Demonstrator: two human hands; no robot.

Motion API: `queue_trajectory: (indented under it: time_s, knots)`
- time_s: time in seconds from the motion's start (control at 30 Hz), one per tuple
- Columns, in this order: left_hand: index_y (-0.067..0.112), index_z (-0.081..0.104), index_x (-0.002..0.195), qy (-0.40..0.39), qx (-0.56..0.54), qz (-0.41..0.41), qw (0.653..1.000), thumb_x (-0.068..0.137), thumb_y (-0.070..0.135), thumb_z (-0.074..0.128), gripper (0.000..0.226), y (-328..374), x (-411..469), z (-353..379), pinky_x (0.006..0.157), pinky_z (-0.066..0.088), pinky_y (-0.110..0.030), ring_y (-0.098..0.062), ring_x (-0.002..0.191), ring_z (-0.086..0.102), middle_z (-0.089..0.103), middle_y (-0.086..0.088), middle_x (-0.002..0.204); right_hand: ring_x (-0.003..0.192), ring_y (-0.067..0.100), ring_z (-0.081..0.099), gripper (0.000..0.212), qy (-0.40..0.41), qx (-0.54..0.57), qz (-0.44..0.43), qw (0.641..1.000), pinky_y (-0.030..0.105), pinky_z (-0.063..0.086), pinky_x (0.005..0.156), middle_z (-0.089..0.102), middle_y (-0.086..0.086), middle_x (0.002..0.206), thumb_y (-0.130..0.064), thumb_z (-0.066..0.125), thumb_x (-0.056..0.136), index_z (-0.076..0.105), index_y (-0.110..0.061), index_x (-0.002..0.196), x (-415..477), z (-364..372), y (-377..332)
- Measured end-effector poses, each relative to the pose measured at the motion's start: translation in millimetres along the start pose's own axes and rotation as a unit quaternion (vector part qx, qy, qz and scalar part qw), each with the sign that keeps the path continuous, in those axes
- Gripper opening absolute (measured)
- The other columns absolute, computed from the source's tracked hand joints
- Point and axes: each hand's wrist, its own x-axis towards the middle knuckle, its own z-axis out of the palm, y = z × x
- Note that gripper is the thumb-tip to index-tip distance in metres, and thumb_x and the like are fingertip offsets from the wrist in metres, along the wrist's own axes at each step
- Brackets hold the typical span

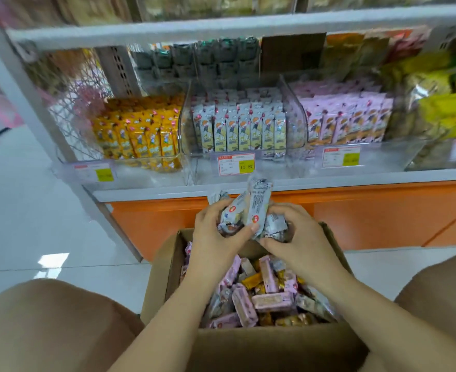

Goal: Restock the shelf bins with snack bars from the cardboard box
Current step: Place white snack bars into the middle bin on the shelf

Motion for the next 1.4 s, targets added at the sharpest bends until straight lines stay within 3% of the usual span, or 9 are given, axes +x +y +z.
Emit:
queue_trajectory:
  time_s: [0.13, 0.3, 0.43, 0.6, 0.73, 0.87, 1.03, 1.13, 1.4]
  knots:
    - [0.042, 0.045, 0.121, 0.002, -0.014, 0.055, 0.998, 0.077, 0.039, 0.075, 0.054, 41.5, 5.7, -13.1, 0.077, 0.029, 0.009, 0.028, 0.1, 0.036, 0.041, 0.016, 0.125, 0.116, -0.003, 0.044, 0.044, 0.034, 0.016, -0.068, 0.997, 0.022, 0.038, 0.102, 0.047, -0.018, 0.122, -0.018, 0.076, 0.077, 0.054, -0.042, 0.105, 6.4, -24.0, -33.2]
    - [0.048, 0.044, 0.113, 0.037, -0.032, 0.114, 0.992, 0.076, 0.04, 0.075, 0.049, 82.9, 37.2, -24.2, 0.08, 0.029, 0.008, 0.028, 0.104, 0.036, 0.043, 0.015, 0.129, 0.118, -0.007, 0.041, 0.048, 0.09, -0.002, -0.146, 0.985, 0.012, 0.034, 0.102, 0.046, -0.013, 0.128, -0.014, 0.076, 0.077, 0.053, -0.041, 0.109, 36.6, -44.7, -61.5]
    - [0.04, 0.043, 0.124, 0.06, -0.018, 0.126, 0.99, 0.078, 0.041, 0.073, 0.054, 93.8, 79.4, -25.8, 0.078, 0.03, 0.007, 0.01, 0.106, 0.041, 0.043, 0.013, 0.129, 0.121, -0.006, 0.036, 0.046, 0.099, -0.006, -0.185, 0.978, 0.03, 0.039, 0.106, 0.039, -0.016, 0.131, -0.012, 0.073, 0.081, 0.051, -0.038, 0.112, 79.7, -48.0, -65.8]
    - [0.032, 0.044, 0.134, 0.052, -0.032, 0.082, 0.995, 0.078, 0.044, 0.073, 0.064, 87.9, 135.3, -17.6, 0.092, 0.032, -0.018, 0.003, 0.116, 0.038, 0.042, 0.018, 0.129, 0.123, -0.008, 0.031, 0.053, 0.095, -0.034, -0.193, 0.976, 0.021, 0.031, 0.107, 0.034, -0.018, 0.137, -0.01, 0.072, 0.081, 0.046, -0.046, 0.109, 140.5, -42.0, -48.7]
    - [0.028, 0.046, 0.134, 0.061, -0.048, 0.065, 0.995, 0.078, 0.04, 0.075, 0.064, 90.5, 184.7, -6.8, 0.102, 0.042, -0.031, -0.004, 0.12, 0.043, 0.045, 0.014, 0.13, 0.129, 0.0, 0.034, 0.053, 0.1, -0.031, -0.178, 0.978, 0.018, 0.031, 0.101, 0.033, -0.014, 0.144, -0.008, 0.069, 0.083, 0.047, -0.048, 0.109, 189.2, -41.9, -39.8]
    - [0.035, 0.045, 0.13, 0.06, -0.025, 0.045, 0.997, 0.073, 0.055, 0.074, 0.066, 95.6, 232.2, 2.9, 0.095, 0.05, -0.042, -0.013, 0.12, 0.049, 0.044, 0.012, 0.134, 0.125, 0.013, 0.041, 0.045, 0.114, -0.042, -0.151, 0.981, 0.022, 0.039, 0.093, 0.031, -0.009, 0.142, -0.006, 0.066, 0.085, 0.054, -0.029, 0.121, 232.8, -45.9, -34.6]
    - [0.034, 0.045, 0.12, 0.083, -0.027, 0.052, 0.995, 0.081, 0.043, 0.071, 0.047, 90.9, 261.1, 9.2, 0.085, 0.036, -0.021, -0.002, 0.103, 0.046, 0.047, 0.017, 0.113, 0.116, 0.017, 0.049, 0.044, 0.12, -0.057, -0.101, 0.986, 0.011, 0.032, 0.074, 0.034, -0.001, 0.136, -0.007, 0.064, 0.087, 0.052, -0.026, 0.125, 264.8, -37.1, -28.5]
    - [0.034, 0.051, 0.107, 0.107, 0.008, 0.043, 0.993, 0.084, 0.038, 0.069, 0.03, 82.0, 272.5, 11.5, 0.074, 0.04, -0.022, -0.006, 0.094, 0.052, 0.053, 0.018, 0.099, 0.117, 0.019, 0.05, 0.046, 0.115, -0.08, -0.061, 0.988, 0.013, 0.035, 0.079, 0.031, 0.0, 0.14, -0.007, 0.06, 0.09, 0.048, -0.026, 0.131, 273.9, -34.9, -28.4]
    - [0.03, 0.05, 0.126, 0.108, 0.106, 0.041, 0.988, 0.087, 0.025, 0.067, 0.043, 79.3, 277.2, 16.6, 0.095, 0.035, -0.019, -0.018, 0.127, 0.044, 0.035, -0.004, 0.144, 0.121, 0.027, 0.051, 0.068, 0.047, -0.169, -0.027, 0.984, 0.032, 0.044, 0.098, 0.035, 0.007, 0.144, -0.023, 0.063, 0.09, 0.026, -0.028, 0.147, 285.5, -53.9, -42.3]
